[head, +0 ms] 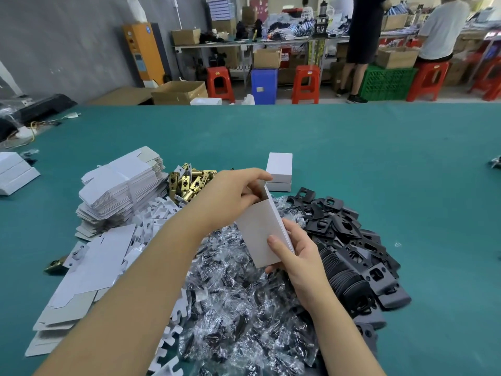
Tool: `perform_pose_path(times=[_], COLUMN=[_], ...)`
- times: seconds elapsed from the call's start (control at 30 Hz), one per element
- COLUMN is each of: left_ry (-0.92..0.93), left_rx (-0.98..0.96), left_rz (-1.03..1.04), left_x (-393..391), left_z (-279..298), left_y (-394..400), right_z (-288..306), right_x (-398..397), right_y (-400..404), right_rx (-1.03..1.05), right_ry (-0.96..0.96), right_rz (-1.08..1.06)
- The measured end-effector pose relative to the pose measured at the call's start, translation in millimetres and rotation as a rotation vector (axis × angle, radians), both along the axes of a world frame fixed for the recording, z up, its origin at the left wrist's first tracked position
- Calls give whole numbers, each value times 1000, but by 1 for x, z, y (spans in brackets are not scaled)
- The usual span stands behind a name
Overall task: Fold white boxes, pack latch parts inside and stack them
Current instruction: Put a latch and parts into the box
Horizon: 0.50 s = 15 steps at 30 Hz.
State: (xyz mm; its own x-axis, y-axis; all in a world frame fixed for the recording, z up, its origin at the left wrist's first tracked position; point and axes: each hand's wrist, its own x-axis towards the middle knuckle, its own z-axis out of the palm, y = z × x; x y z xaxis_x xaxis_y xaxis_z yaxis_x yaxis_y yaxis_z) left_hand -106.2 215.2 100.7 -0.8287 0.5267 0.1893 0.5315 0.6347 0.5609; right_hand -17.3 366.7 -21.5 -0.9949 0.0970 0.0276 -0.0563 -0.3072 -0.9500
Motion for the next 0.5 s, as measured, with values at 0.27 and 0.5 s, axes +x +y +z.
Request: perform_pose_path(times=[0.27, 0.5], left_ry=[132, 417], left_rx=[42, 191], left_rz=[30, -17], left_x=[2, 30], left_z=[-2, 10], left_y=[3, 37], right_z=[-2, -5], right_x=[-2, -4], right_y=[2, 0], right_rx=[-78, -36], right_ry=[-11, -21], right_rz=[-15, -1])
